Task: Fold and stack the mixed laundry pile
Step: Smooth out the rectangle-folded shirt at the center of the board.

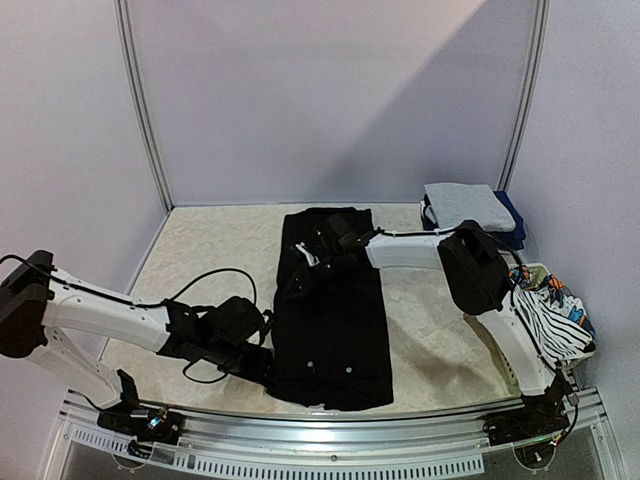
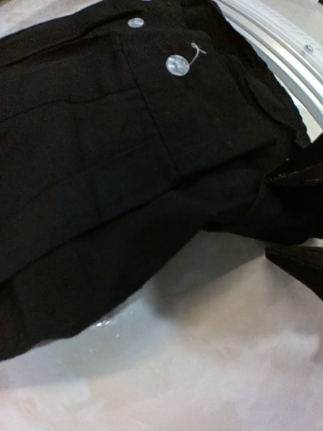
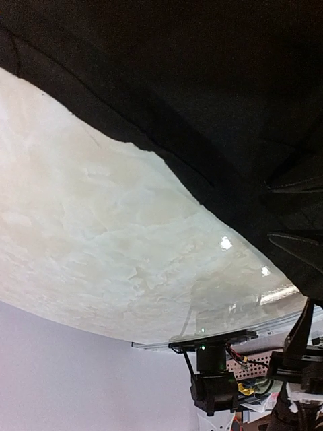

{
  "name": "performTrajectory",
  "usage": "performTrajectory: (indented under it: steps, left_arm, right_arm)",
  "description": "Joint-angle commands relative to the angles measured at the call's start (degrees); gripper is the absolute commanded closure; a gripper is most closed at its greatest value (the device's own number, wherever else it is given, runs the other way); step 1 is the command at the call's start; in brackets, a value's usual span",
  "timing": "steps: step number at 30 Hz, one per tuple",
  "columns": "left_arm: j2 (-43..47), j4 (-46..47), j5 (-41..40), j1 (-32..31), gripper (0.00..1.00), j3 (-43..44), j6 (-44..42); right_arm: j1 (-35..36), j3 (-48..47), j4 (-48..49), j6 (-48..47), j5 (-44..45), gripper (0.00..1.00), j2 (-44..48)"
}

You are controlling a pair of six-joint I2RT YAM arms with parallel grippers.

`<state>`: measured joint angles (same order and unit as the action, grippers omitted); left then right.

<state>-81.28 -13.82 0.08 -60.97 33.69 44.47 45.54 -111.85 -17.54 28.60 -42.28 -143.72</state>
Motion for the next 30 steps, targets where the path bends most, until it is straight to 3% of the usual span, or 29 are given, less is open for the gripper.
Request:
performTrajectory:
  steps: [1, 6, 8, 15, 19, 24, 30]
  left_arm:
    - [-3.0, 4.8, 2.5, -2.0, 0.74, -0.9, 1.4]
    - [-4.4, 5.3, 2.5, -3.4, 0.96, -0.9, 3.2]
    - [-3.9, 4.5, 2.1, -4.1, 1.0, -1.3, 5.3]
    - [2.8, -0.4, -0.7, -7.7, 0.97, -2.7, 12.6]
    - [5.0, -4.3, -5.7, -7.9, 0.86, -2.5, 12.2]
    - [6.8, -8.5, -10.7, -7.8, 0.54, -0.1, 9.4]
    - [9.0, -11.0, -14.9, -7.8, 0.29, 2.6, 4.6]
  right_arm:
    - [0.5, -4.1, -1.1, 3.5, 1.0, 0.8, -4.2]
    - [-0.3, -5.3, -1.9, 5.9, 4.2, 0.8, -6.7]
    - [-1.0, -5.1, -1.4, 7.6, 5.4, 0.8, -7.0]
    - [-1.9, -4.5, 0.9, 10.2, 7.0, 0.8, -7.0]
    - [-1.7, -3.2, 1.9, 10.1, 4.4, 0.8, -6.3]
    - [-0.7, -2.1, -0.6, 5.3, 0.7, 0.72, -2.8]
    - [0.8, -1.1, -5.2, -2.1, 1.2, 0.46, 5.6]
